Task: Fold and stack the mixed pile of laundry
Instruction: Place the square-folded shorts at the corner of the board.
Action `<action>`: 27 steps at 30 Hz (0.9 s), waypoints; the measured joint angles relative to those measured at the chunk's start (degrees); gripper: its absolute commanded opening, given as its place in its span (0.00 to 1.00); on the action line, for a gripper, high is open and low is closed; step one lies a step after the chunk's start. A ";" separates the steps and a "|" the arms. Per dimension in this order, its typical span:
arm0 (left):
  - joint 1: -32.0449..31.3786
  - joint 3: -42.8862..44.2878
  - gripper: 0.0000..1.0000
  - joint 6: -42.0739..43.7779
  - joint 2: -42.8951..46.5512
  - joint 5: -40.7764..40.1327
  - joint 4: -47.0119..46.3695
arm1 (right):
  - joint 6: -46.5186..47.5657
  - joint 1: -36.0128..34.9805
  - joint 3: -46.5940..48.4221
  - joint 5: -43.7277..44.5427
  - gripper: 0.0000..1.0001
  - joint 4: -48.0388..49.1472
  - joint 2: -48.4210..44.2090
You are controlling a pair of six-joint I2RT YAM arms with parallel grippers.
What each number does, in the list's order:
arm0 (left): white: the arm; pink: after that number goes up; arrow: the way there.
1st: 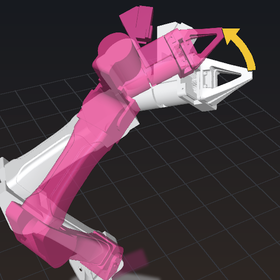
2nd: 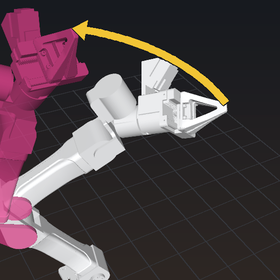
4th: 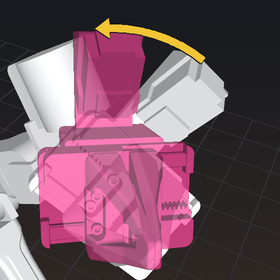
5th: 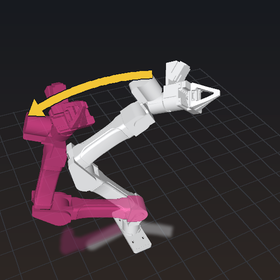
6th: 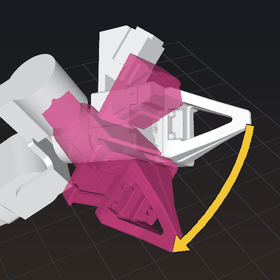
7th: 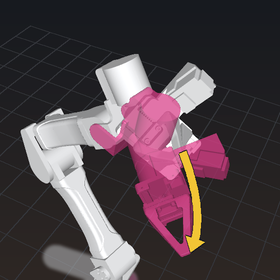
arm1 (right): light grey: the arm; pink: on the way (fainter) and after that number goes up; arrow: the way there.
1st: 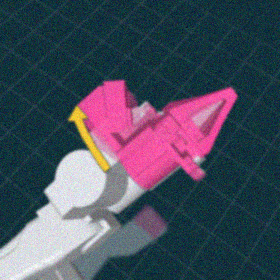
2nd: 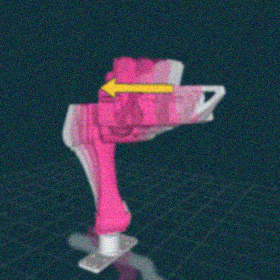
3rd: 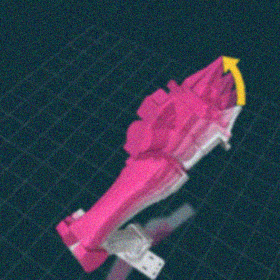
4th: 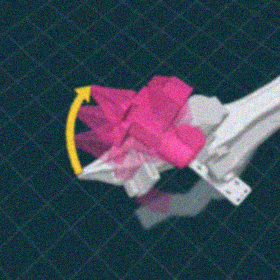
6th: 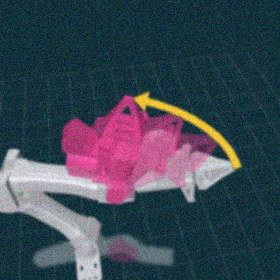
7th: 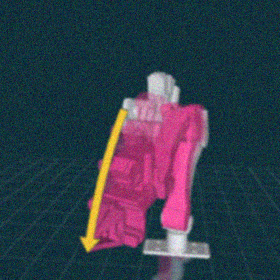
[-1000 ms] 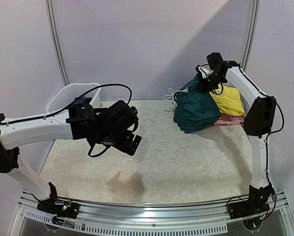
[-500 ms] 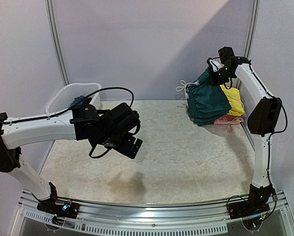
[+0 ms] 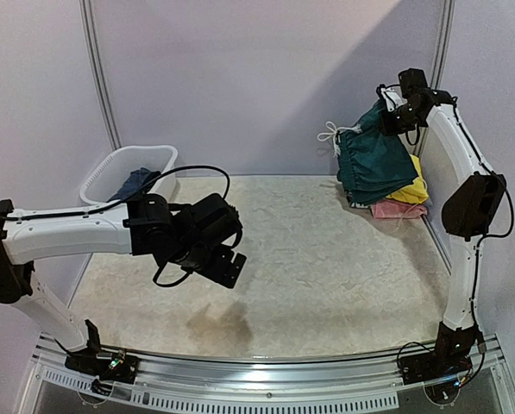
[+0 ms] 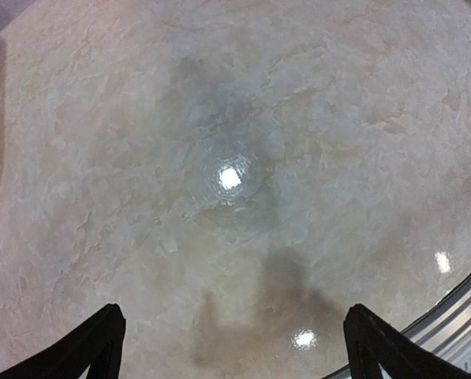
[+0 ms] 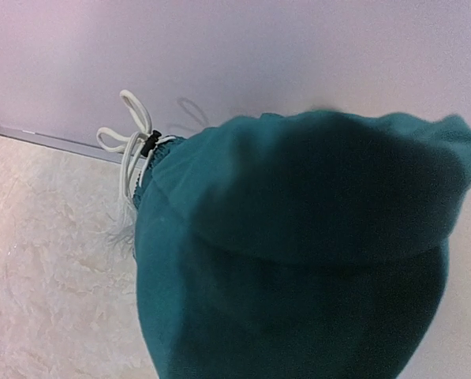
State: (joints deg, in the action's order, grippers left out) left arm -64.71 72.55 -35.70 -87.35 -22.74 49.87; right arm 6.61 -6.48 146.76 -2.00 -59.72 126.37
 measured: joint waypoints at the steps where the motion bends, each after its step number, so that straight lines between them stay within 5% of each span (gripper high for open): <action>1: -0.09 -0.09 0.98 -0.17 -0.02 0.26 -0.11 | 0.02 0.37 0.22 0.00 0.00 0.28 -0.07; 17: -0.55 0.50 0.98 -2.80 -6.51 4.15 -1.07 | 3.52 9.70 1.51 -0.09 0.00 10.08 7.28; 27: -0.55 8.44 0.99 -3.21 -14.49 4.52 -0.17 | 7.72 12.90 1.51 -1.55 0.00 20.09 15.63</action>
State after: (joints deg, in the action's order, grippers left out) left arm -65.25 80.99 -38.92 -101.84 -18.22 49.69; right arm 14.33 6.42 148.27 -3.55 -39.64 141.99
